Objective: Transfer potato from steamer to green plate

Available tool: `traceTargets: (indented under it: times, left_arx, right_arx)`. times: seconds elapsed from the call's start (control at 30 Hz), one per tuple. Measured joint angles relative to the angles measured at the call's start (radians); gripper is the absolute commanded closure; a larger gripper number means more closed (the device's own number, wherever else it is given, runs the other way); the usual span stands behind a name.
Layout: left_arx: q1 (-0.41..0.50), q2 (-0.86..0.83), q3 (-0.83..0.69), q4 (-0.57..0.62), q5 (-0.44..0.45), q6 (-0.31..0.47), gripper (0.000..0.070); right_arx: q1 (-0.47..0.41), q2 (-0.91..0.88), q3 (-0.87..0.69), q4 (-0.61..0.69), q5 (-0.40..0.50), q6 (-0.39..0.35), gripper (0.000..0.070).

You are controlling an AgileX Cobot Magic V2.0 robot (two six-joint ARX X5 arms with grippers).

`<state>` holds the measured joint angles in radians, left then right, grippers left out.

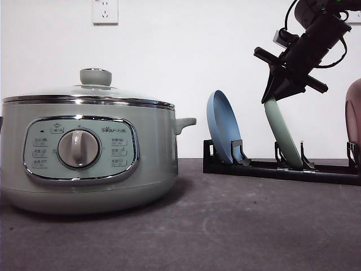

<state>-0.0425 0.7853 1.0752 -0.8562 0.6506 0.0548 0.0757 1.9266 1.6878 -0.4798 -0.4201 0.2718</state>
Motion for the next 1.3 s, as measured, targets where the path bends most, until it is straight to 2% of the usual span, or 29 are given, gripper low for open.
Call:
traceTargets:
  times: [0.27, 0.6, 0.73, 0.87, 1.03, 1.3]
  left_arx:
    - [0.000, 0.000, 0.000, 0.000, 0.000, 0.000, 0.0023]
    - [0.000, 0.000, 0.000, 0.000, 0.000, 0.000, 0.0023]
    - [0.000, 0.000, 0.000, 0.000, 0.000, 0.000, 0.0023]
    - [0.000, 0.000, 0.000, 0.000, 0.000, 0.000, 0.0023]
    - [0.000, 0.000, 0.000, 0.000, 0.000, 0.000, 0.0023]
    - [0.000, 0.000, 0.000, 0.000, 0.000, 0.000, 0.0023]
  right_arx:
    - [-0.003, -0.035, 0.000, -0.002, -0.013, 0.008, 0.0691]
    - [0.003, -0.213, 0.000, 0.017, -0.062, 0.013, 0.0692]
    - [0.010, -0.276, 0.000, -0.015, -0.093, 0.013, 0.0692]
    - [0.023, -0.357, 0.000, -0.092, -0.098, -0.007, 0.0692]
    - [0.067, -0.457, 0.000, -0.214, -0.089, -0.075, 0.0693]
    - [0.212, -0.556, 0.000, -0.544, 0.113, -0.249, 0.0693]
